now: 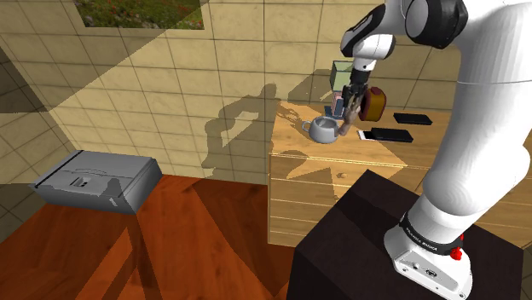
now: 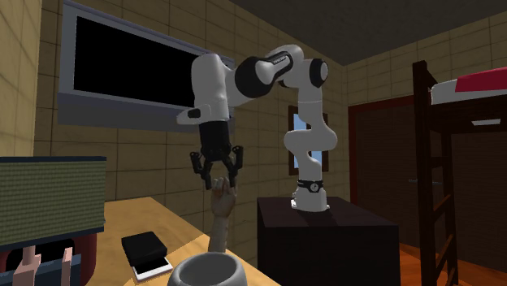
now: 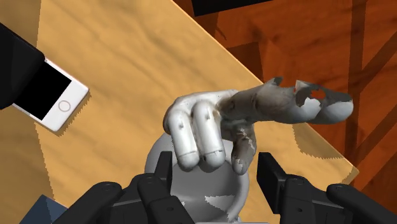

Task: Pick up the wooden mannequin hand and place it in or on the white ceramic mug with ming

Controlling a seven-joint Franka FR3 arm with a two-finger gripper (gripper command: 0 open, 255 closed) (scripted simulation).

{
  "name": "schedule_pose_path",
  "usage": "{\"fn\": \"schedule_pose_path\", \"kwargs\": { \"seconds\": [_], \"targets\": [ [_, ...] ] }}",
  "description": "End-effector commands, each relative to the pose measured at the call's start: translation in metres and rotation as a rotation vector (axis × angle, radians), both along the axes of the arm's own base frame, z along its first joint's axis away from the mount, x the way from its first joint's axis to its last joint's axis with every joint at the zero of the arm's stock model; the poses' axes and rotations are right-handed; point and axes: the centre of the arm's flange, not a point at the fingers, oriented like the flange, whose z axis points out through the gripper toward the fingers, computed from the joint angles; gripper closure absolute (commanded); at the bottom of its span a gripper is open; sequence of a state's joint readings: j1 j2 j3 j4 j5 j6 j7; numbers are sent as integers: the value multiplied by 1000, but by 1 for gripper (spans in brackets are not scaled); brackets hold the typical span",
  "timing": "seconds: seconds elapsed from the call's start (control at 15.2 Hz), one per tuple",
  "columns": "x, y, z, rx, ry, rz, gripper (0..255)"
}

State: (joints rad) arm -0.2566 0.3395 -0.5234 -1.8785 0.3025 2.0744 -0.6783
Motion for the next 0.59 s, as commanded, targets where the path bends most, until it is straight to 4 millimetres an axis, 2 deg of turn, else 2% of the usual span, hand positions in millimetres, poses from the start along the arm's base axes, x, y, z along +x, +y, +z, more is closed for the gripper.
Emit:
{"fn": "schedule_pose_path", "kwargs": {
  "seconds": [0.0, 0.53],
  "targets": [
    [0, 1, 11, 0, 0, 0, 255],
    [0, 1, 54, 0, 0, 0, 255]
  ]
}}
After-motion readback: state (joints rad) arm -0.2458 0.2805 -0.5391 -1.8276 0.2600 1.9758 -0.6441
